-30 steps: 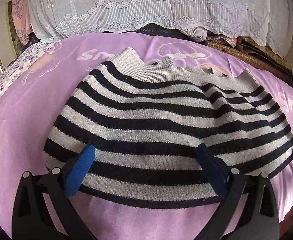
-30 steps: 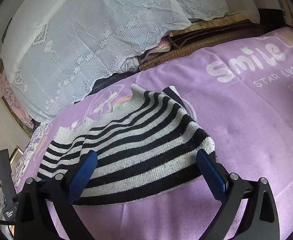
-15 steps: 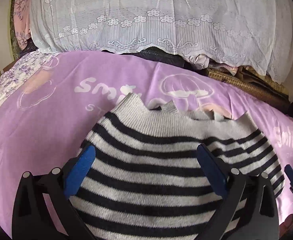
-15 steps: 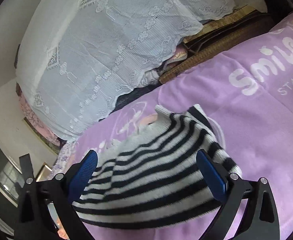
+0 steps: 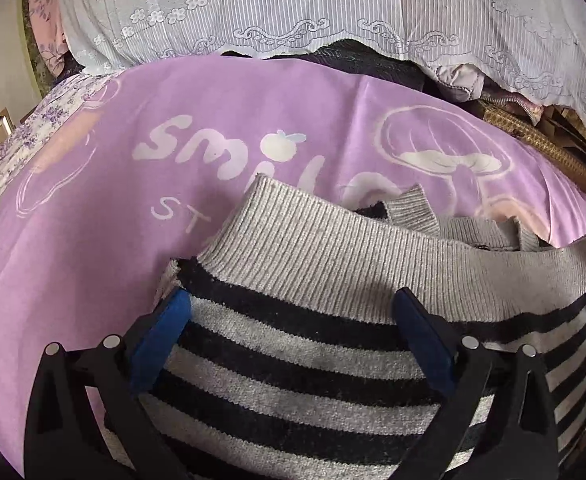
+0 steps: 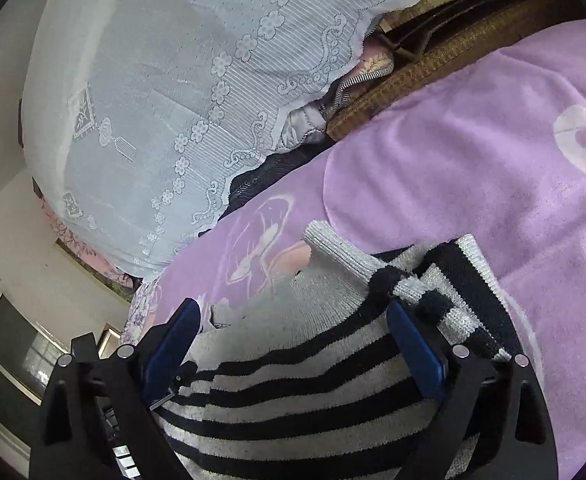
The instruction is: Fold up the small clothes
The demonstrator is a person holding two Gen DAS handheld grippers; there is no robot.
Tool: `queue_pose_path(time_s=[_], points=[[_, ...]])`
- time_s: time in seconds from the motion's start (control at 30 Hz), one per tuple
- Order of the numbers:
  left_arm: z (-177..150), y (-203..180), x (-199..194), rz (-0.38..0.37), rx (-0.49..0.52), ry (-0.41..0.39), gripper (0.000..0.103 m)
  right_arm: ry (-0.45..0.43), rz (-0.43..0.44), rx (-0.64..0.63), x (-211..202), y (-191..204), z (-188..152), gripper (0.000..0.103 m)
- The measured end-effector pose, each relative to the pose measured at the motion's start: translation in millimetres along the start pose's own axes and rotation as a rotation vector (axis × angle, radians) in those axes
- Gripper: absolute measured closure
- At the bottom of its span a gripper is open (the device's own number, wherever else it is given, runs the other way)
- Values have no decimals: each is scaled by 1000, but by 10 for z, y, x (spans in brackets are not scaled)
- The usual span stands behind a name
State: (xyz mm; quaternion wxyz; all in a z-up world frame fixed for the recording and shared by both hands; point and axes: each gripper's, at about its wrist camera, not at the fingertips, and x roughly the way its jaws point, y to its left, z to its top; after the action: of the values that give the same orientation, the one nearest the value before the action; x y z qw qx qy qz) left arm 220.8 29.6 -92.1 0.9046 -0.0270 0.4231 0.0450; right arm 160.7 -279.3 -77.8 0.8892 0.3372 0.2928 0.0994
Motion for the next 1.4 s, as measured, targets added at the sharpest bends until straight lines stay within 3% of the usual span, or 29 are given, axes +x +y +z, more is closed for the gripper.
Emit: queue_pose_path(time_s=[0.17, 0.3, 0.43, 0.57, 0.63, 0.77, 1.03, 1.17, 1.4], points=[[57, 112, -76, -56, -46, -29, 4, -65, 0, -132, -233, 250, -12, 7], [125, 81, 127, -45, -19, 30, 4, 11, -123, -32, -119, -64, -36, 7], [248, -21, 295, -10, 40, 66, 4, -3, -90, 0, -141, -141, -34, 8], [276, 34, 316, -57, 69, 93, 4, -34, -100, -61, -325, 6, -167, 8], [192, 102, 193, -76, 60, 59, 4, -39, -97, -79, -398, 27, -219, 7], [-133, 124, -164, -31, 117, -27, 5, 17, -143, -66, -284, -95, -236, 7], [-528, 111, -674, 27, 141, -107, 5, -44, -160, -143, -497, 114, -378, 7], [-754, 78, -885, 19, 146, -105, 5, -43, -167, -207, -673, 262, -571, 7], [-1010, 35, -960, 34, 163, -91, 5, 44, -197, -209, -715, 273, -797, 7]])
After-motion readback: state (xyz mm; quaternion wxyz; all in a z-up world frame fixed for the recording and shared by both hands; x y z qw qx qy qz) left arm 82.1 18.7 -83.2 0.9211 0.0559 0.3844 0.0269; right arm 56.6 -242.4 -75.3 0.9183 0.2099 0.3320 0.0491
